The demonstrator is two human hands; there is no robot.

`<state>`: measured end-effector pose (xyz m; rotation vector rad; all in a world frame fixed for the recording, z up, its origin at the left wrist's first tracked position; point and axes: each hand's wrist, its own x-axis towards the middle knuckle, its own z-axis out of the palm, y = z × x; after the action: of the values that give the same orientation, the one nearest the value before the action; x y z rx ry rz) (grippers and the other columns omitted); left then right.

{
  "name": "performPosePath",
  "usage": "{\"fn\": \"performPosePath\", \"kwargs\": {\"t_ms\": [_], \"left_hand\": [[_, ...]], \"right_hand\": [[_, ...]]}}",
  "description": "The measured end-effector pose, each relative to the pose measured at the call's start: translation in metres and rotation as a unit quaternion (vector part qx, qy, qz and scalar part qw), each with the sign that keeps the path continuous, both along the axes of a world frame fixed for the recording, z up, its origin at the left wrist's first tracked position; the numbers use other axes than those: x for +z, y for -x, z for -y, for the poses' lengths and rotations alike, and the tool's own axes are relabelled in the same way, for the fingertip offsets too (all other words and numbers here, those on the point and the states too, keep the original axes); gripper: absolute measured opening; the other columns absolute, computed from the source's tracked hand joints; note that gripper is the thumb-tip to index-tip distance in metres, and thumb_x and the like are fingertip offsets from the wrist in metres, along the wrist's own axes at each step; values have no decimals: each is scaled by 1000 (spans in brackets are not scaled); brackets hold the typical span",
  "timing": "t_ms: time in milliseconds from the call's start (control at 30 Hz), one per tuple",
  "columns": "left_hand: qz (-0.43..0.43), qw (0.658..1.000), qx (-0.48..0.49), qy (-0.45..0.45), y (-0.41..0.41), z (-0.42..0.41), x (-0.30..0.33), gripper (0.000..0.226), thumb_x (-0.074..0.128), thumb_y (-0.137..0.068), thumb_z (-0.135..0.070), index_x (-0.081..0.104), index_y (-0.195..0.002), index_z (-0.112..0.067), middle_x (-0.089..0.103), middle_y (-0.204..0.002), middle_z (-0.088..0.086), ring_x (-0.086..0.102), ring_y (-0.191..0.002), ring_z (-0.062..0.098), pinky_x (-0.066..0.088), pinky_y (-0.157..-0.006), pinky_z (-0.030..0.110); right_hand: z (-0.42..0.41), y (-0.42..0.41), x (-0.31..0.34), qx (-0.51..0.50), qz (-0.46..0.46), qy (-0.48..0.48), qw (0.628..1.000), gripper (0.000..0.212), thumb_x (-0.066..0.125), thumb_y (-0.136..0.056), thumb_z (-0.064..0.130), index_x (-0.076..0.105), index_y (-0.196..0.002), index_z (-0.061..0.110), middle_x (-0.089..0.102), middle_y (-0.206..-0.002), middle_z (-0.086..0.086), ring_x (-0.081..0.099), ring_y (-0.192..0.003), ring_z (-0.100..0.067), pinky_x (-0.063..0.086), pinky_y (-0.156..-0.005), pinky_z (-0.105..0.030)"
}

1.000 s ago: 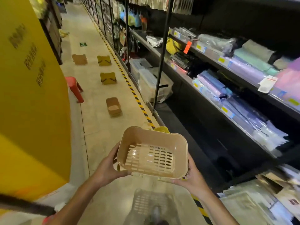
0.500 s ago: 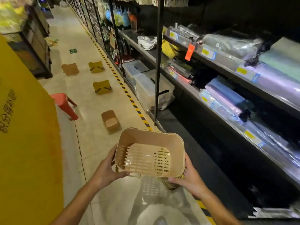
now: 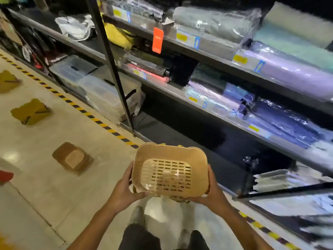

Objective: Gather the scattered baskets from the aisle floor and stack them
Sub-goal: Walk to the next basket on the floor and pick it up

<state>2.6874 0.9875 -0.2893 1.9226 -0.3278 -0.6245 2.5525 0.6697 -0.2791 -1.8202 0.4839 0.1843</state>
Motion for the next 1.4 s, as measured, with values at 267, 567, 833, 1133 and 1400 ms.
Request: {"fn": "performPosePath", "kwargs": {"t_ms": [267,567,833,1133,1400], "left_hand": [[-78,987,-136,-29,-82,27,-64,127,97,-59,-34,9,-147,-61,57,-133,-22,61,-124,15,51,-82,6],[-128,973,-187,-34,-116,68,-179,121,94,-72,-21,14,-158,-46,51,-148,-22,51,-135,0,52,-100,19],[-125,971,-185,-81,-128,94,-296,131,94,-69,-18,4,-159,-47,46,-134,-47,52,-127,-10,47,-94,5],[-119,969,-177,-125,-124,100,-363,130,91,-72,-13,1,-158,-51,47,-141,-39,51,-133,-3,46,-98,12],[-137,943,-233,-192,-123,108,-396,116,89,-70,0,19,-152,-42,40,-149,-25,45,-135,1,43,-105,24]], "right_hand": [[-30,7,-45,-140,-53,-4,989,127,98,-63,8,20,-152,53,51,-139,35,53,-126,9,53,-82,-9],[-9,-14,-168,-173,-88,-56,979,124,94,-61,11,19,-145,64,51,-129,44,55,-120,14,59,-73,-18],[21,-28,-279,-157,-61,-41,985,120,84,-72,-9,14,-157,41,53,-141,20,54,-133,-9,61,-81,-29],[20,-26,-351,-173,-54,-81,980,115,83,-75,-1,4,-158,7,45,-142,35,46,-135,5,54,-85,-14],[6,-43,-374,-189,-140,-69,969,92,89,-71,1,44,-123,61,51,-106,58,51,-103,31,45,-63,3]]}}
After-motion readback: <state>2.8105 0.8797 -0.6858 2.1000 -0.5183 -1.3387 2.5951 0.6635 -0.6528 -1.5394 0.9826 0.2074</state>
